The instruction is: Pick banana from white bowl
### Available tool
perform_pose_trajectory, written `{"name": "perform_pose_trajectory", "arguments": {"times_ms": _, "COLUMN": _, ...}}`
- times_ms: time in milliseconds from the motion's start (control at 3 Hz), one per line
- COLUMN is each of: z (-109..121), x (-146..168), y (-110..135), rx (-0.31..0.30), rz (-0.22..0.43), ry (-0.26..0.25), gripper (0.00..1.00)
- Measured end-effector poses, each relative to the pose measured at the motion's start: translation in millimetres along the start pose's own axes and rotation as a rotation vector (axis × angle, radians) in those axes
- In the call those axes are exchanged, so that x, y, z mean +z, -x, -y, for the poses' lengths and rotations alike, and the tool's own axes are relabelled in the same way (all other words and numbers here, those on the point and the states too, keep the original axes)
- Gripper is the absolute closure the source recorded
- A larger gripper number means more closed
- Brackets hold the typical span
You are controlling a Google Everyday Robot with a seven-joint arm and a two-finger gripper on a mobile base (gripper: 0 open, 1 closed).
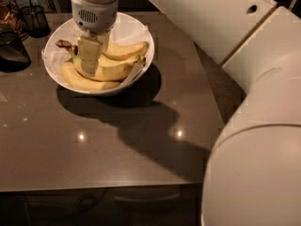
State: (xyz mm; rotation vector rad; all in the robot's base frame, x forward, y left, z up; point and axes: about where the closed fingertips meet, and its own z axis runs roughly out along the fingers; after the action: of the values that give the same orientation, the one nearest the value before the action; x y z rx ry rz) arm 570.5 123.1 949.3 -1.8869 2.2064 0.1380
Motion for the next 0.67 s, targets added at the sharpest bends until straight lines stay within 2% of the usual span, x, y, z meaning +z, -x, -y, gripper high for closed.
{"name": "perform_pose_trajectory", "arguments": {"times_ms": 667, "z": 15.0, "x": 25.5, "y": 16.8, "rx": 0.000, "rz": -0.031, "ry": 0.028, "gripper": 0.37}}
